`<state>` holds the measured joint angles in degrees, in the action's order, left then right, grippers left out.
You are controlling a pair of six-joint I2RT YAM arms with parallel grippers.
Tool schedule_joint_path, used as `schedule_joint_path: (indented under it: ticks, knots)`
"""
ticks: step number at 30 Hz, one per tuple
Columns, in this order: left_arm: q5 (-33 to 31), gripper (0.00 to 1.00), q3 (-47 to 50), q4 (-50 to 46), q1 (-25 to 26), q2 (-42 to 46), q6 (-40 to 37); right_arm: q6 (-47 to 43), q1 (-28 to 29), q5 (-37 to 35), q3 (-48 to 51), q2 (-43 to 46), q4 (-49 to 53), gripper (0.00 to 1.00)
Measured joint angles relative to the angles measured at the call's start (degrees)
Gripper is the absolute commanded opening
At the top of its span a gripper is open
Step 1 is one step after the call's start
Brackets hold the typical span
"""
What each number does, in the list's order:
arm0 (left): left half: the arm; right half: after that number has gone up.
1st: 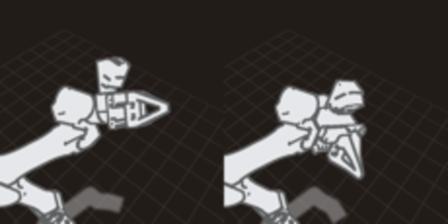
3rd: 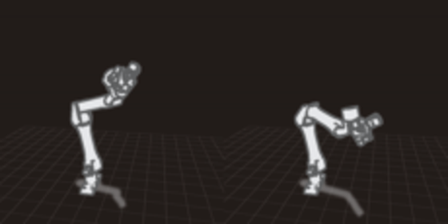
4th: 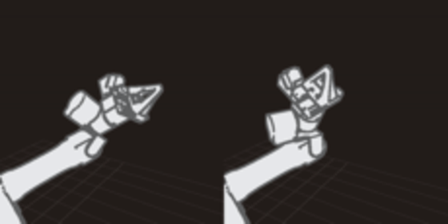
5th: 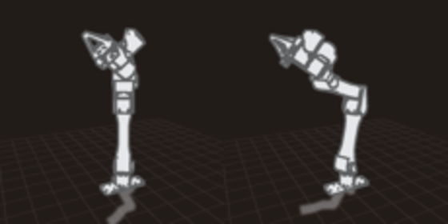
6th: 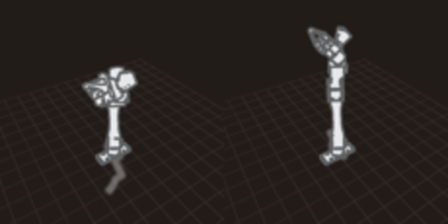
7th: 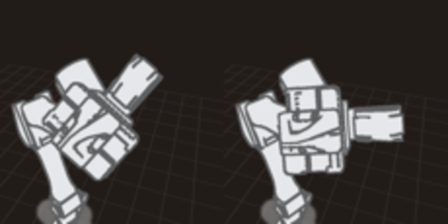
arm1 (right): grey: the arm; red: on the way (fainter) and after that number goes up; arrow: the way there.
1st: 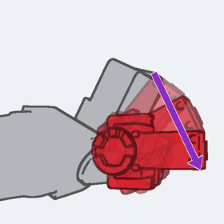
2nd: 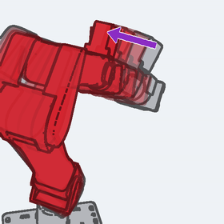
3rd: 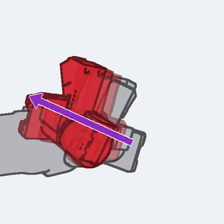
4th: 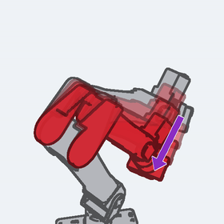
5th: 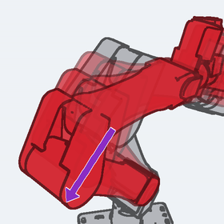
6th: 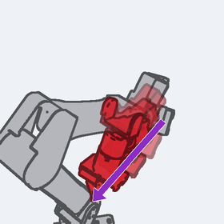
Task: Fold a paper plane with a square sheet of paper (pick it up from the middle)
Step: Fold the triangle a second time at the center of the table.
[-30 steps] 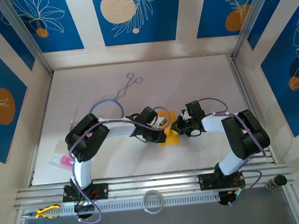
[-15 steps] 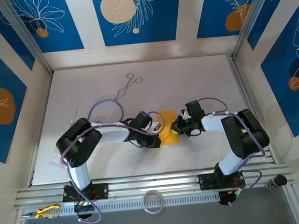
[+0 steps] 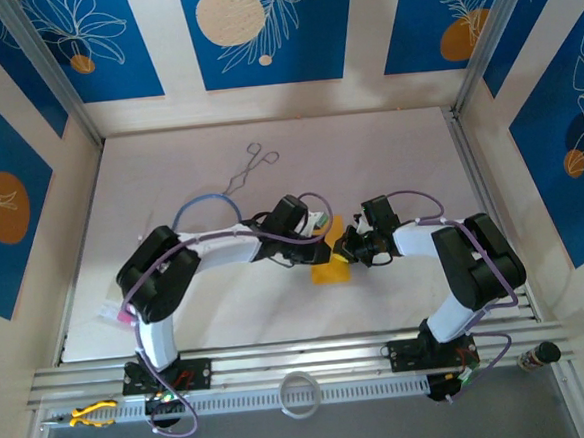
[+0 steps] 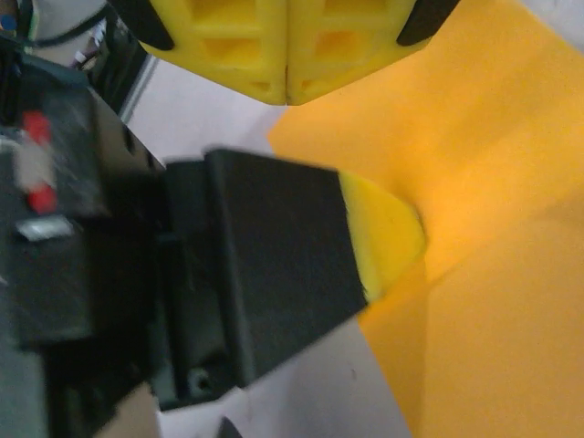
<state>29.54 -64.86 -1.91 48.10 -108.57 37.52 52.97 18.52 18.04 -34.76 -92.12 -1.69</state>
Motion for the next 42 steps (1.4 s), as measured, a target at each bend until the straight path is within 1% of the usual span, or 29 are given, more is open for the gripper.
schedule_joint_path:
  ticks: [4,9,15,20,25,31,32,37,42]
  knots:
    - [-1.6,0.03,-1.1,-2.2,-0.1,-3.0,-0.6,0.0,0.0,0.0,0.0,0.0,0.0,0.00]
    - [-2.7,0.01,1.3,-3.0,-0.1,-3.4,-1.3,0.0,0.0,0.0,0.0,0.0,0.0,0.01]
    - [-2.6,0.00,5.6,2.4,-0.2,-2.1,-1.4,-0.3,0.0,-0.2,-0.1,0.6,1.1,0.02]
    - [-2.6,0.00,7.4,4.5,-0.2,-1.4,-1.2,-1.1,0.4,-1.1,-0.1,3.1,2.9,0.04]
    - [-2.6,0.00,7.4,4.6,-0.2,-1.4,-1.1,-1.7,3.3,-1.1,-0.7,5.3,2.3,0.04]
    - [-2.6,0.00,7.3,4.5,-0.2,-1.4,-1.1,-1.5,6.9,-2.3,-0.7,1.6,1.7,0.02]
    - [-2.6,0.00,7.3,4.4,-0.2,-1.3,-1.1,-1.2,6.9,-2.6,-0.4,0.9,1.2,0.02]
    - [-2.7,0.00,7.6,4.6,-0.2,-1.2,-0.9,-0.6,4.9,0.4,2.4,0.7,-4.1,0.02]
    - [-2.8,0.00,8.4,6.1,-0.2,-1.0,-0.9,-1.3,2.2,1.1,2.6,0.8,-4.1,0.02]
